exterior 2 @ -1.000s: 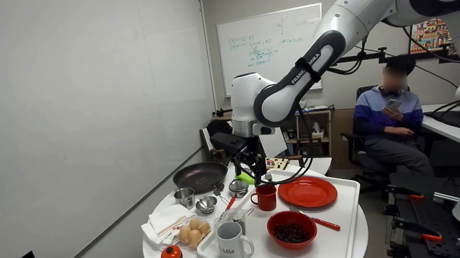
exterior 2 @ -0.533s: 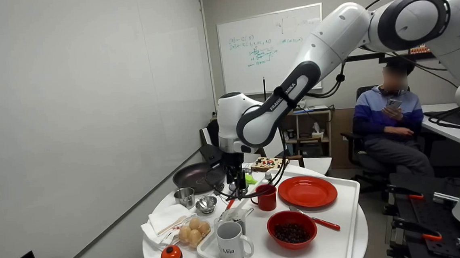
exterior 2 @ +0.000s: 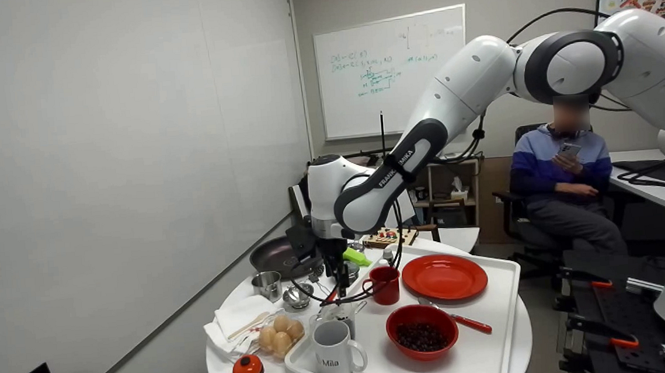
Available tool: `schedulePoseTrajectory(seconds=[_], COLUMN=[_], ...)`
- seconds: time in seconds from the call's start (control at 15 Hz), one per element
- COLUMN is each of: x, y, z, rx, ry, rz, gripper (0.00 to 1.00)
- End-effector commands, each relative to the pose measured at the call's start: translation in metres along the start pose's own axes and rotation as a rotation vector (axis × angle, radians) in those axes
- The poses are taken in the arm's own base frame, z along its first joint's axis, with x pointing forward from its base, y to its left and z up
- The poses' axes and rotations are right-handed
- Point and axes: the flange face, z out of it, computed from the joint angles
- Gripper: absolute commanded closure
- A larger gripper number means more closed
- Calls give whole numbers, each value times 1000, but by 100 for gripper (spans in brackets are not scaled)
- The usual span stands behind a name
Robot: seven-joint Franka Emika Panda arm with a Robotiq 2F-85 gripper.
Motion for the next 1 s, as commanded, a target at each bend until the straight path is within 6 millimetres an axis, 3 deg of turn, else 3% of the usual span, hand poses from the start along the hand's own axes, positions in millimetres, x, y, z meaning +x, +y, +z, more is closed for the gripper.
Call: schedulePoseTrajectory(seconds=[0.0, 0.27, 0.67, 0.93], x=[-1, -6, -31, -40], y=[2, 8, 24, 31], z=[-1, -4, -6, 2], rx=[7, 9, 26, 19], ry=[-6, -46, -70, -45], rz=[-4, -20, -44, -57], gripper=[0, 0, 0, 0])
